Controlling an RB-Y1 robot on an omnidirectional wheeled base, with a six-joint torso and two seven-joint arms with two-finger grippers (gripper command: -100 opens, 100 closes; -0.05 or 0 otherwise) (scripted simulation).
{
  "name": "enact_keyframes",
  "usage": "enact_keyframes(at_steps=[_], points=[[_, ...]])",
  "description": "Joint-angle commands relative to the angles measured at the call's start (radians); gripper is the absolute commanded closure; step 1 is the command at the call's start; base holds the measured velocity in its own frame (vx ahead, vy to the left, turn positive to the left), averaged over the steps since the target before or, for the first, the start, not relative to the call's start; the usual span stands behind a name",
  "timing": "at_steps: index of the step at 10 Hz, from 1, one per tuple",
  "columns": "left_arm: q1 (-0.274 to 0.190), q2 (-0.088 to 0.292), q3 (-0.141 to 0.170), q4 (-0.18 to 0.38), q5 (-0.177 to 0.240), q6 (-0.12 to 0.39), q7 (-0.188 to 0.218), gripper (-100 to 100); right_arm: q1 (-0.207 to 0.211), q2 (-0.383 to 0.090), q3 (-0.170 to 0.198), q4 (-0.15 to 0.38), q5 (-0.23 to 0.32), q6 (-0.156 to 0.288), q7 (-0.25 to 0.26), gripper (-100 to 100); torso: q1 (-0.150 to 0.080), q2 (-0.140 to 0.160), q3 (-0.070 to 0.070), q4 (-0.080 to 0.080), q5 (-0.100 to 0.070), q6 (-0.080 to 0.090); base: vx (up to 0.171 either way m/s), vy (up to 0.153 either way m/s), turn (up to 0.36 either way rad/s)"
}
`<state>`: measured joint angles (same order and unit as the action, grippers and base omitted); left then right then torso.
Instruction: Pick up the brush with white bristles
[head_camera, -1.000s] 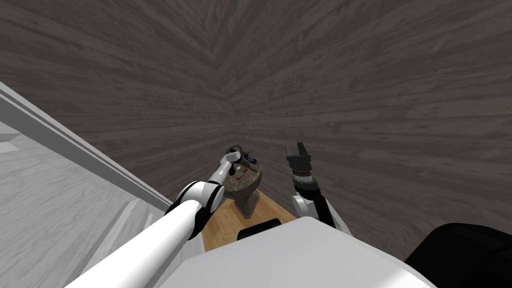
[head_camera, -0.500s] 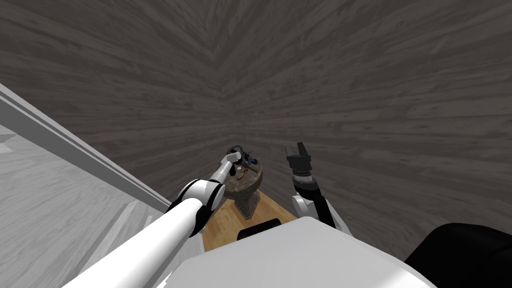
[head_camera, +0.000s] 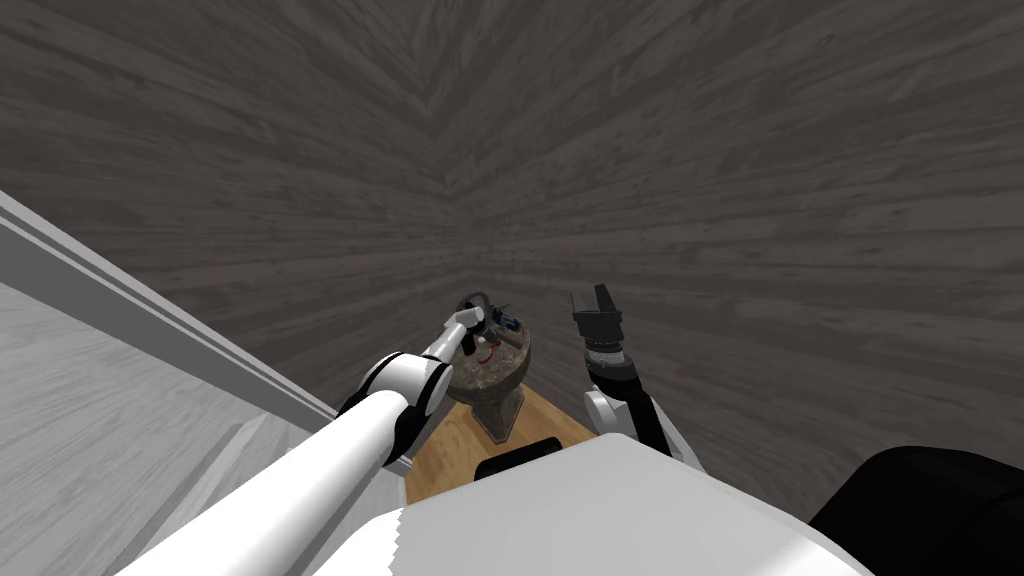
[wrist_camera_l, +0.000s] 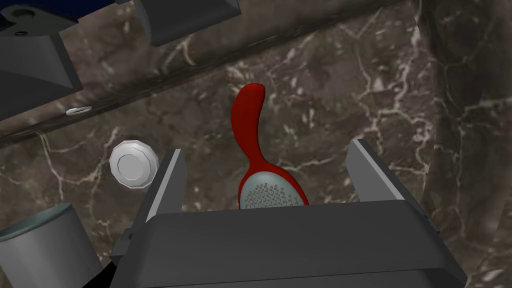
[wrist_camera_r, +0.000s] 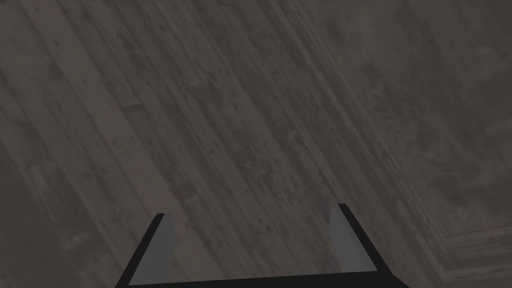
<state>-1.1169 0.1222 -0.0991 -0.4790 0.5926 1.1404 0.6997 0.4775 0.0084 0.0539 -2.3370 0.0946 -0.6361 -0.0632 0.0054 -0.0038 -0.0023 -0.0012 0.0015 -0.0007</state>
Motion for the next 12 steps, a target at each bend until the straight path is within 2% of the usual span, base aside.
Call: enact_keyframes(at_steps=[1, 2, 3, 4, 5, 6, 7, 8, 9, 10, 11, 12], points=[[0.021, 0.004, -0.009, -0.025, -0.004, 0.031, 0.014, -100, 0.000, 0.000, 0.000, 0.000, 0.000, 0.000, 0.000, 0, 0.000, 0.000, 0.000, 0.000, 0.000, 0.000, 0.043, 0.056, 0.009], [0.021, 0.004, -0.009, -0.025, -0.004, 0.031, 0.014, -100, 0.000, 0.000, 0.000, 0.000, 0.000, 0.000, 0.000, 0, -0.001, 0.001, 0.000, 0.000, 0.000, 0.000, 0.016, 0.016, 0.005], [0.028, -0.003, -0.026, 0.035, -0.004, 0.062, 0.023, -100, 0.000, 0.000, 0.000, 0.000, 0.000, 0.000, 0.000, 0, -0.004, 0.002, 0.001, 0.001, -0.001, 0.000, 0.034, 0.050, 0.009], [0.028, -0.003, -0.026, 0.038, -0.004, 0.062, 0.023, -100, 0.000, 0.000, 0.000, 0.000, 0.000, 0.000, 0.000, 0, -0.002, 0.002, 0.001, 0.000, -0.001, 0.000, 0.041, 0.053, -0.004], [0.046, -0.009, -0.037, 0.074, -0.007, 0.076, 0.025, -100, 0.000, 0.000, 0.000, 0.000, 0.000, 0.000, 0.000, 0, -0.002, 0.002, 0.001, 0.000, 0.000, 0.000, 0.036, 0.047, -0.010], [0.046, -0.009, -0.037, 0.052, -0.007, 0.076, 0.025, -100, 0.000, 0.000, 0.000, 0.000, 0.000, 0.000, 0.000, 0, -0.002, 0.002, 0.001, 0.000, 0.000, 0.000, 0.022, 0.040, 0.001], [0.034, -0.005, -0.033, 0.066, -0.004, 0.080, 0.024, -100, 0.000, 0.000, 0.000, 0.000, 0.000, 0.000, 0.000, 0, -0.003, 0.002, 0.001, 0.001, -0.001, 0.000, 0.008, 0.016, -0.002], [0.030, -0.006, -0.032, 0.076, -0.003, 0.074, 0.019, 0, 0.000, 0.000, 0.000, 0.000, 0.000, 0.000, 0.000, 0, -0.004, 0.003, 0.002, 0.001, -0.001, 0.000, 0.000, 0.000, 0.000], [0.062, 0.005, -0.015, 0.042, -0.020, 0.079, 0.033, -100, 0.000, 0.000, 0.000, 0.000, 0.000, 0.000, 0.000, 0, -0.005, 0.004, 0.002, 0.001, -0.001, 0.000, -0.001, 0.006, -0.227], [0.062, 0.005, -0.015, 0.042, -0.020, 0.079, 0.033, -100, 0.000, 0.000, 0.000, 0.000, 0.000, 0.000, 0.000, 0, -0.005, 0.004, 0.003, 0.001, -0.001, 0.001, -0.009, 0.014, -0.101], [0.109, 0.022, 0.011, -0.009, -0.047, 0.086, 0.052, -100, 0.000, 0.000, 0.000, 0.000, 0.000, 0.000, 0.000, 0, -0.005, 0.005, 0.003, 0.001, -0.001, 0.000, -0.016, 0.014, -0.266], [0.109, 0.022, 0.011, 0.014, -0.047, 0.086, 0.052, -100, 0.000, 0.000, 0.000, 0.000, 0.000, 0.000, 0.000, 0, -0.005, 0.005, 0.003, 0.001, -0.001, 0.001, -0.015, 0.022, -0.157]])
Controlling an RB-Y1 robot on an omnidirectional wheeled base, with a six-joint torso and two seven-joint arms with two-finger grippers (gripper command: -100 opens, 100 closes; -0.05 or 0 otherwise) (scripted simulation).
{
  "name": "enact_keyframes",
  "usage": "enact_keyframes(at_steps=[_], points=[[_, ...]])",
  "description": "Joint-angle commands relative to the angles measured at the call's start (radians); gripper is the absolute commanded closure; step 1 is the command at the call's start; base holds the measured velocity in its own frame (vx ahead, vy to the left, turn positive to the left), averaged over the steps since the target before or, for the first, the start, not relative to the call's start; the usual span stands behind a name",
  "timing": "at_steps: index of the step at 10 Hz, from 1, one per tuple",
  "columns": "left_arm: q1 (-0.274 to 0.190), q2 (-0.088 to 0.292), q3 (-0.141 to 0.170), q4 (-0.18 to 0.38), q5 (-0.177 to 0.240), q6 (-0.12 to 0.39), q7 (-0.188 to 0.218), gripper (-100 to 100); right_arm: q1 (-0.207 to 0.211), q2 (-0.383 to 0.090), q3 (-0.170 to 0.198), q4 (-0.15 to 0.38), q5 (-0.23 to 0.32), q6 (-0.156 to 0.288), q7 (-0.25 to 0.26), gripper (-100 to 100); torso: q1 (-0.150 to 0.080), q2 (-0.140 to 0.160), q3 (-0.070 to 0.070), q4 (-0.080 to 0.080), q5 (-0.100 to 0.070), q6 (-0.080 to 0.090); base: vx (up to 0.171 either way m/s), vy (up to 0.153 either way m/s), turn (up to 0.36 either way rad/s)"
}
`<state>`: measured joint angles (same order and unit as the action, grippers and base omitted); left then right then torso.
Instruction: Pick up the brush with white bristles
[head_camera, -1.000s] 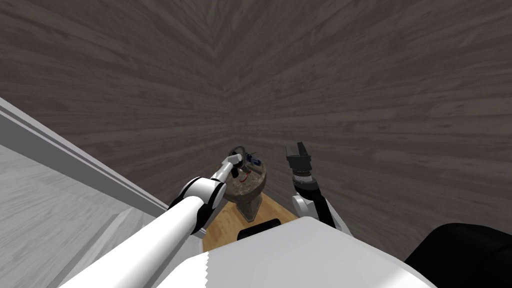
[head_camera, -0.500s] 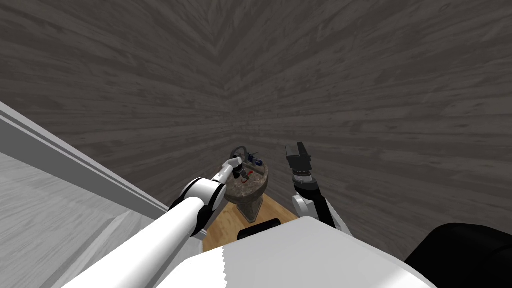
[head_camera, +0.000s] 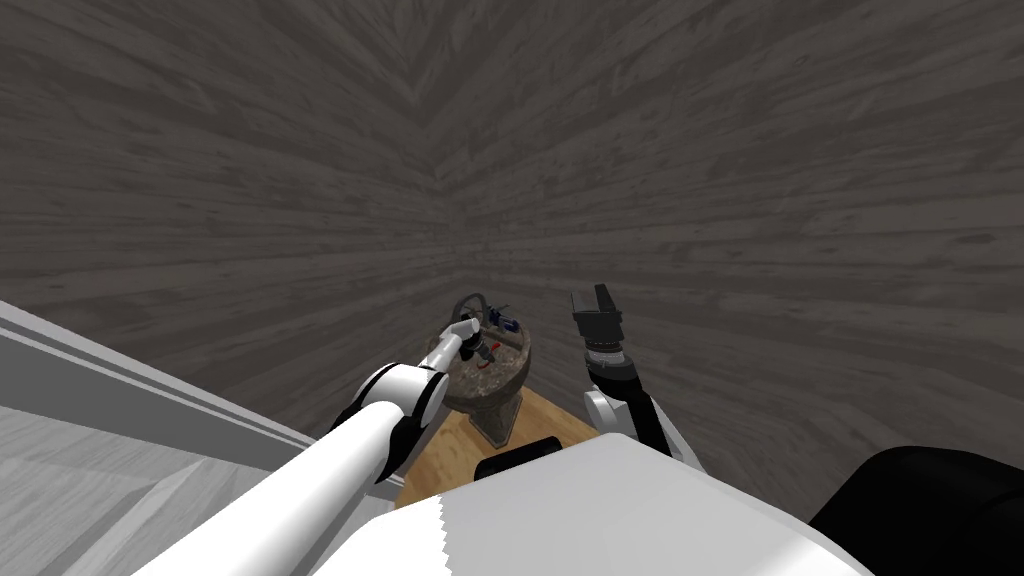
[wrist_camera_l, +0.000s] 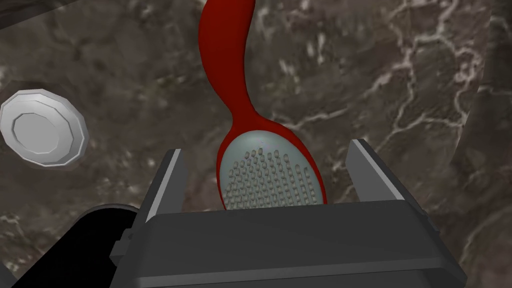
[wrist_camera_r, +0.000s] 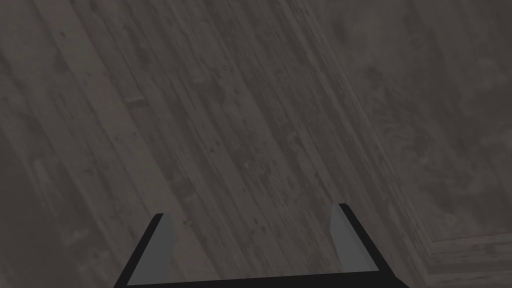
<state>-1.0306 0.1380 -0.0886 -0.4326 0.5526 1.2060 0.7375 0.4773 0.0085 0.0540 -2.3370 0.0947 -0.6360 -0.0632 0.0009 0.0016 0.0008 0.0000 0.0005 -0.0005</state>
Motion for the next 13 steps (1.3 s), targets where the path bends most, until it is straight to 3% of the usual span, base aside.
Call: enact_keyframes(at_steps=[1, 4, 6, 7, 8, 12, 13], points=[[0.023, 0.006, 0.001, -0.050, -0.007, 0.020, 0.014, -100, 0.000, 0.000, 0.000, 0.000, 0.000, 0.000, 0.000, 0, 0.000, 0.000, 0.000, 0.000, 0.000, 0.000, -0.007, 0.012, 0.025], [0.039, 0.012, 0.010, -0.072, -0.016, 0.023, 0.021, -100, 0.000, 0.000, 0.000, 0.000, 0.000, 0.000, 0.000, 0, -0.001, -0.001, 0.000, 0.000, 0.000, 0.000, -0.001, 0.003, -0.042], [0.086, 0.028, 0.036, -0.122, -0.043, 0.030, 0.040, -100, 0.000, 0.000, 0.000, 0.000, 0.000, 0.000, 0.000, 0, -0.001, -0.001, 0.000, 0.000, 0.000, 0.000, -0.006, 0.007, -0.183], [0.083, 0.022, 0.023, -0.133, -0.037, 0.040, 0.042, -100, 0.000, 0.000, 0.000, 0.000, 0.000, 0.000, 0.000, 0, -0.001, 0.000, 0.000, 0.000, 0.000, 0.001, -0.007, 0.011, -0.053], [0.086, 0.022, 0.025, -0.136, -0.039, 0.041, 0.045, 100, 0.000, 0.000, 0.000, 0.000, 0.000, 0.000, 0.000, 0, -0.001, -0.001, 0.000, 0.000, 0.000, 0.000, -0.001, 0.002, 0.011], [0.085, 0.023, 0.025, -0.136, -0.038, 0.040, 0.046, 100, 0.000, 0.000, 0.000, 0.000, 0.000, 0.000, 0.000, 0, -0.001, -0.001, -0.001, 0.000, 0.000, 0.000, 0.000, 0.000, 0.000], [0.085, 0.023, 0.025, -0.136, -0.039, 0.040, 0.045, 0, 0.000, 0.000, 0.000, 0.000, 0.000, 0.000, 0.000, 0, -0.001, -0.001, -0.001, 0.000, 0.000, 0.000, 0.000, 0.000, 0.000]])
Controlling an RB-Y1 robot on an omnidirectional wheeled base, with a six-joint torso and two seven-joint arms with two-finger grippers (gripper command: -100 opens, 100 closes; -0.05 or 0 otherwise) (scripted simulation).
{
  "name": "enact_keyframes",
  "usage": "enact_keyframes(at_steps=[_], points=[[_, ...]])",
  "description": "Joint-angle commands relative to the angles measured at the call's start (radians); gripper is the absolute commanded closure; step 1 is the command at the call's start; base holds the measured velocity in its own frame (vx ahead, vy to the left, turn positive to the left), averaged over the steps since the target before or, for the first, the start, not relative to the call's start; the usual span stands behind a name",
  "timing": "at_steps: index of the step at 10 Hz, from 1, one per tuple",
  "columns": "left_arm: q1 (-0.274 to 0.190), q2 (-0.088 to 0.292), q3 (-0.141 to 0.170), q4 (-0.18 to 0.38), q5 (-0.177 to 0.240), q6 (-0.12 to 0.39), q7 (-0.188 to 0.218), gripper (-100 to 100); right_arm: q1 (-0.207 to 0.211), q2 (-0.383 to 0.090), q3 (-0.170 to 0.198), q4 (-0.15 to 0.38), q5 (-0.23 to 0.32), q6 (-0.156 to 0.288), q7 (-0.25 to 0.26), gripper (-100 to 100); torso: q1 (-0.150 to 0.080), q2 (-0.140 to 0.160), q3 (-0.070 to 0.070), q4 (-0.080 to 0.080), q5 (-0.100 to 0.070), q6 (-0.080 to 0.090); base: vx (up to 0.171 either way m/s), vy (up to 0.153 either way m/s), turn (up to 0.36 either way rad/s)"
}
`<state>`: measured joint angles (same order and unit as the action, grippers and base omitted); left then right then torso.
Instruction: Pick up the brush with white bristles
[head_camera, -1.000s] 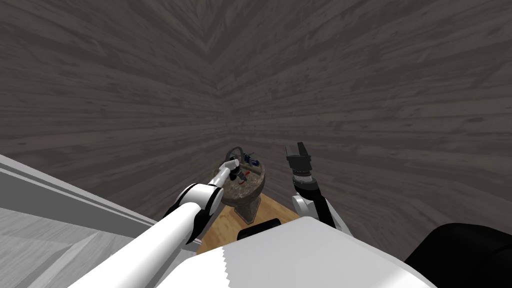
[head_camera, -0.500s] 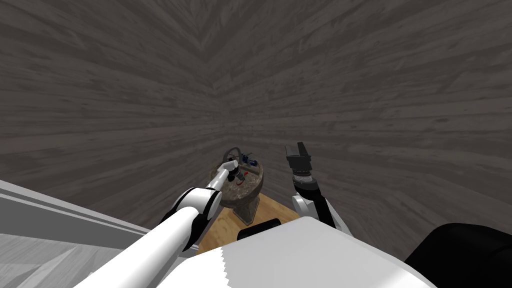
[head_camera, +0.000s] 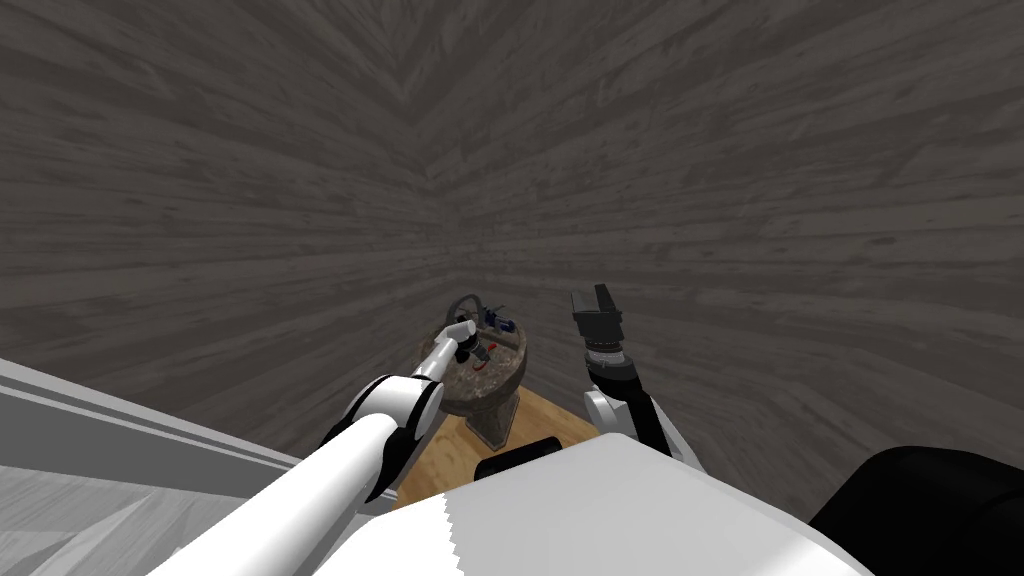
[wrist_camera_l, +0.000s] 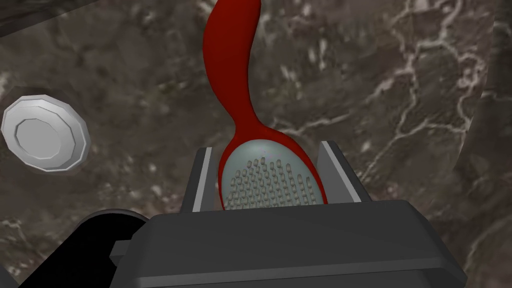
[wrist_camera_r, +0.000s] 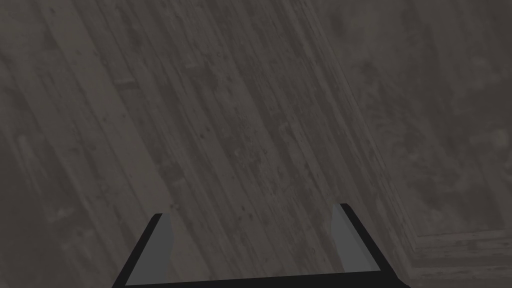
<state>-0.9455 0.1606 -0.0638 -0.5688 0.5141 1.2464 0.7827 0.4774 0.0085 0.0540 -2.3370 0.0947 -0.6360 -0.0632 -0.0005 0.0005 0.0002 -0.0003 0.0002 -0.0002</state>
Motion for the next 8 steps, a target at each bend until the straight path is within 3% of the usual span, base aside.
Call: enact_keyframes(at_steps=[1, 5, 6, 7, 8], points=[[-0.015, 0.000, 0.002, 0.031, 0.005, -0.013, -0.011, 100, 0.000, 0.000, 0.000, 0.000, 0.000, 0.000, 0.000, 0, 0.000, 0.000, 0.000, 0.000, 0.000, 0.000, 0.001, -0.002, 0.092], [-0.125, -0.039, -0.059, 0.148, 0.067, -0.029, -0.057, 100, 0.000, 0.000, 0.000, 0.000, 0.000, 0.000, 0.000, 0, 0.000, -0.001, 0.000, 0.000, 0.000, -0.002, 0.011, -0.017, 0.254], [-0.141, -0.045, -0.067, 0.165, 0.076, -0.032, -0.063, 100, 0.000, 0.000, 0.000, 0.000, 0.000, 0.000, 0.000, 0, -0.001, -0.001, 0.000, 0.000, -0.001, -0.002, 0.020, -0.026, 0.160], [-0.117, -0.041, -0.063, 0.139, 0.065, -0.029, -0.053, 100, 0.000, 0.000, 0.000, 0.000, 0.000, 0.000, 0.000, 0, -0.001, -0.001, 0.000, 0.000, 0.000, 0.000, 0.010, -0.011, 0.014], [-0.119, -0.042, -0.064, 0.140, 0.067, -0.029, -0.054, 0, 0.000, 0.000, 0.000, 0.000, 0.000, 0.000, 0.000, 0, -0.001, -0.001, 0.000, 0.000, 0.000, 0.000, 0.000, 0.000, 0.000]])
